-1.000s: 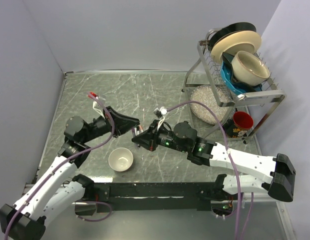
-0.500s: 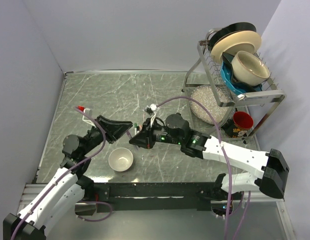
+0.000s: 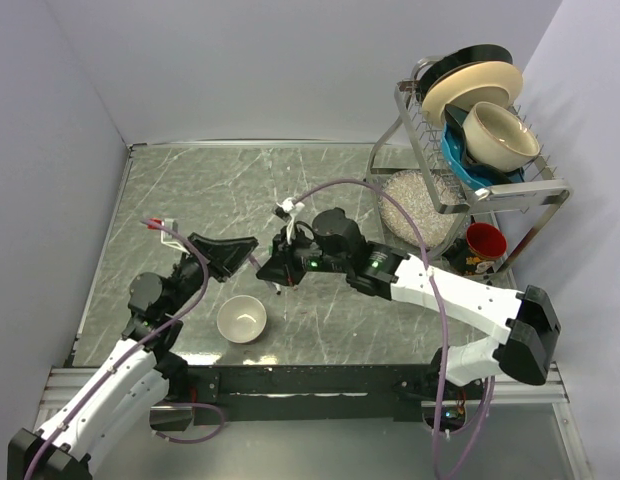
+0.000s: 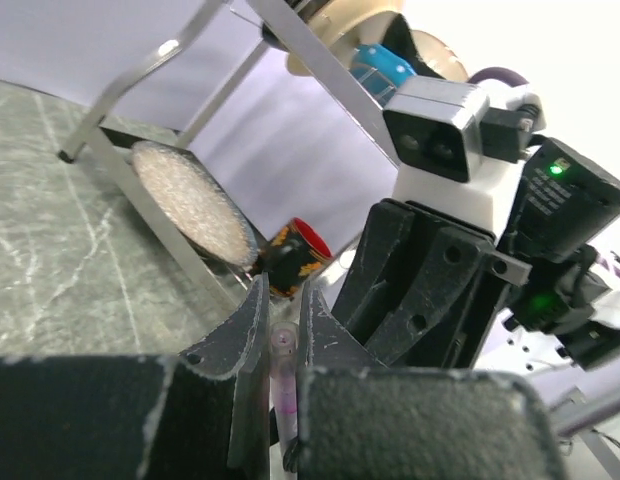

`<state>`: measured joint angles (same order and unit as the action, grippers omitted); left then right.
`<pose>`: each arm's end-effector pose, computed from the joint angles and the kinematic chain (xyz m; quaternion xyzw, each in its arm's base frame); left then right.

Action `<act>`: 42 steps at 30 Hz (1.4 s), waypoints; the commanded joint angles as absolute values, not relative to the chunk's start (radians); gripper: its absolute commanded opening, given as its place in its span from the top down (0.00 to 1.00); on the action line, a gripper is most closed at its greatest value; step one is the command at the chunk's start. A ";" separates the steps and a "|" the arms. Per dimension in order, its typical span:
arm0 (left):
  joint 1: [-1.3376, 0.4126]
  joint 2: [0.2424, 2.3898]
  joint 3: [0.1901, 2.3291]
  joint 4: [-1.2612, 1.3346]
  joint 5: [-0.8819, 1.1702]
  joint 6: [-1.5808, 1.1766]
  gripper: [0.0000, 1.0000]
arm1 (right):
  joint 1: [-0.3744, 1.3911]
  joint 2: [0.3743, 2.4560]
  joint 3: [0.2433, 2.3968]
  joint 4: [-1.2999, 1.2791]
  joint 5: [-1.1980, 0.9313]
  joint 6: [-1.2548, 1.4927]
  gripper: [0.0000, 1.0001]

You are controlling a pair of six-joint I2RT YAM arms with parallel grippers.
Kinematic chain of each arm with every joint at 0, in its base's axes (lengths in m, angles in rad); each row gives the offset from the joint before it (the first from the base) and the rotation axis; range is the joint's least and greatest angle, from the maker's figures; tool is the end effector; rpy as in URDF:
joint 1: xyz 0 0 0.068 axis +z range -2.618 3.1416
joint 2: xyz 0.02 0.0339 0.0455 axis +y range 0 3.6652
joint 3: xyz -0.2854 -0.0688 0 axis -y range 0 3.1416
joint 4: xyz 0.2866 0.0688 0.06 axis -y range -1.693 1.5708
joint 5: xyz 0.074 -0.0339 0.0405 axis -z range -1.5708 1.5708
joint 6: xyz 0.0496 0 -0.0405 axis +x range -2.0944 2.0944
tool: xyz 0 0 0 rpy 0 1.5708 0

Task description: Insert the pens into the pen caps

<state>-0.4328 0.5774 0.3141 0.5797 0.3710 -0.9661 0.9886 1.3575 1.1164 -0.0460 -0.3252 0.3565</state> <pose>0.1626 -0.0949 0.2900 -0.0079 0.5958 -0.5952 0.5392 0.1893 0.3163 0.3480 -0.3378 0.7212 0.4695 0.3813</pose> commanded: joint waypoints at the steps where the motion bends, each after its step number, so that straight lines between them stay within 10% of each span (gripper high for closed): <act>1: -0.541 0.609 0.288 0.282 0.678 -0.953 0.99 | 0.897 1.374 1.347 0.410 0.033 0.296 1.00; 19: -0.592 0.735 0.662 -0.101 0.232 -0.812 0.99 | 0.893 1.365 1.207 0.322 -0.104 0.299 0.99; 24: -0.580 0.839 0.800 -0.090 0.170 -0.753 0.99 | 0.893 1.299 1.060 0.308 -0.221 0.324 0.77; 29: -0.447 1.024 0.965 -0.124 0.305 -0.709 0.99 | 0.893 1.209 0.941 0.262 -0.336 0.334 0.20; 42: -0.238 1.472 1.065 -0.212 0.291 -0.448 0.99 | 0.894 1.008 0.765 0.252 -0.330 0.382 0.01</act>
